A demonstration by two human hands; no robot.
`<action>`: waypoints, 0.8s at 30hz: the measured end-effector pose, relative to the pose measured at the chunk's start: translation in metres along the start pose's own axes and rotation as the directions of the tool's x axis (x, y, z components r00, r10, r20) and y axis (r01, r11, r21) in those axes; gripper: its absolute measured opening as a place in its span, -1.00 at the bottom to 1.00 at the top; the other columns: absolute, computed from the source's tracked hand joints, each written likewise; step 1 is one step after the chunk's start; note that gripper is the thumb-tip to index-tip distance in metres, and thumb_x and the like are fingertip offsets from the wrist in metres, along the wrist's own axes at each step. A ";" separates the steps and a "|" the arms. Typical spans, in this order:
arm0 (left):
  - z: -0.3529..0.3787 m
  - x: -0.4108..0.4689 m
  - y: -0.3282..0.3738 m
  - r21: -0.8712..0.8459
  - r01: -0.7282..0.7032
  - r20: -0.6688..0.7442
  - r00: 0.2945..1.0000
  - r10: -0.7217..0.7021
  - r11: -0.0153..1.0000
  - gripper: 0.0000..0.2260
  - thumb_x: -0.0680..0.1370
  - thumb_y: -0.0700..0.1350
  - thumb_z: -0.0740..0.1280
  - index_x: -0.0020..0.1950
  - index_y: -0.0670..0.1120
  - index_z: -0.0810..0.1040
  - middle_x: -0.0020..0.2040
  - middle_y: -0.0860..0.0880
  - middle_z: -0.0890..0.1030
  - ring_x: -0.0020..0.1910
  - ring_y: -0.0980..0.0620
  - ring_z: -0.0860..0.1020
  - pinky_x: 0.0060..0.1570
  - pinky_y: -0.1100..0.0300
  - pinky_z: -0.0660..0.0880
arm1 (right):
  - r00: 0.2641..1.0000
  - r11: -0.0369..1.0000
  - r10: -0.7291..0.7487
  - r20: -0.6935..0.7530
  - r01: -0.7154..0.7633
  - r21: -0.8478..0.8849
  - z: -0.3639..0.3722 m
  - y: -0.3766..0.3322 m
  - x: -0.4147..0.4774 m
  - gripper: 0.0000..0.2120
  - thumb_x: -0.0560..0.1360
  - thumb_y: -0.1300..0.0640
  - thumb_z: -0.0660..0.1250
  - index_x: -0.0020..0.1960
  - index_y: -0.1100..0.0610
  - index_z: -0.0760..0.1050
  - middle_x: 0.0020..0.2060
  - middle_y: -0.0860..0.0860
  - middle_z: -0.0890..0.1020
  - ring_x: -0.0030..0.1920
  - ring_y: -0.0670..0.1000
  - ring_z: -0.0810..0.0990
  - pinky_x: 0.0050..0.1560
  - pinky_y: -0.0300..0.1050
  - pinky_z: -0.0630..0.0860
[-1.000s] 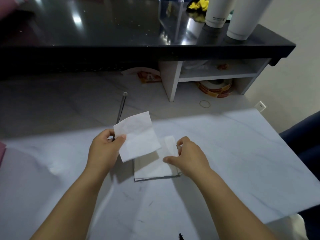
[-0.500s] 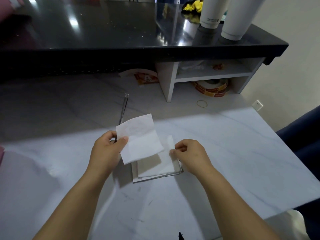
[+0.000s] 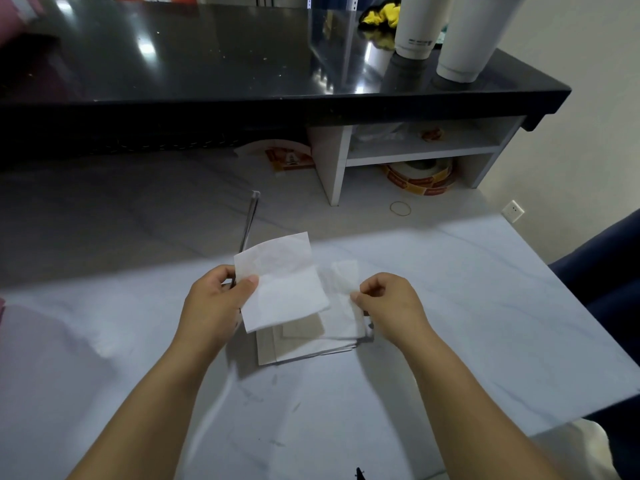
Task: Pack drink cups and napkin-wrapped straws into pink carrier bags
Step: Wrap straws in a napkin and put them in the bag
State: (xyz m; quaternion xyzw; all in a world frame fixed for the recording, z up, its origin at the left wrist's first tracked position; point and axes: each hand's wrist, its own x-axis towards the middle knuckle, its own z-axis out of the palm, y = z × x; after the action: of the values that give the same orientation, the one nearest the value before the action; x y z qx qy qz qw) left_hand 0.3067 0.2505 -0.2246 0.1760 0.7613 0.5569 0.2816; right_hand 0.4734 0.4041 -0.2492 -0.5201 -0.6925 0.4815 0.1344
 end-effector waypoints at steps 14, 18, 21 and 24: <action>0.004 -0.009 0.020 -0.112 -0.035 0.133 0.990 0.050 0.993 -0.92 0.53 -0.14 0.33 -0.04 0.01 0.59 -0.16 0.04 0.70 -0.21 0.04 0.67 -0.22 0.18 0.58 | 0.952 0.933 -0.082 0.294 -0.030 0.358 -0.013 -0.050 -0.018 -0.83 0.59 0.26 0.16 -0.02 0.13 0.53 -0.19 0.06 0.66 -0.27 0.04 0.60 -0.15 -0.02 0.57; 0.006 -0.010 0.015 -0.018 -0.077 0.067 0.995 0.078 0.997 -0.95 0.51 -0.12 0.35 -0.09 0.02 0.59 -0.20 0.06 0.69 -0.23 0.09 0.66 -0.15 0.13 0.58 | 0.924 0.900 -0.115 0.365 -0.059 0.432 -0.011 -0.056 -0.022 -0.81 0.60 0.08 0.21 0.05 0.16 0.54 -0.14 0.05 0.68 -0.20 0.08 0.64 -0.11 0.04 0.56; 0.009 -0.012 0.012 0.030 -0.075 0.033 0.997 0.074 0.997 -0.96 0.51 -0.10 0.35 -0.12 0.05 0.57 -0.23 0.09 0.67 -0.27 0.15 0.64 -0.18 0.15 0.59 | 0.933 0.913 -0.163 0.320 0.019 0.408 -0.008 -0.057 -0.024 -0.83 0.49 0.17 0.39 0.07 0.15 0.54 -0.19 -0.03 0.72 -0.23 -0.03 0.70 -0.30 -0.18 0.59; 0.011 -0.014 0.011 0.045 -0.080 0.030 0.996 0.079 0.996 -0.99 0.52 -0.08 0.35 -0.09 0.03 0.56 -0.24 0.07 0.66 -0.32 0.20 0.61 -0.32 0.29 0.53 | 0.949 0.950 -0.195 0.246 0.120 0.287 -0.005 -0.056 -0.022 -0.83 0.44 0.27 0.42 -0.04 0.04 0.55 -0.22 -0.10 0.70 -0.23 -0.12 0.69 -0.25 -0.23 0.62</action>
State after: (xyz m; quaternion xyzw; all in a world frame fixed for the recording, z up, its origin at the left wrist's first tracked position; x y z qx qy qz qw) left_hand 0.3246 0.2542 -0.2138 0.2205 0.7623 0.5473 0.2660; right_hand 0.4529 0.3879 -0.1942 -0.3687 -0.6722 0.6253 0.1458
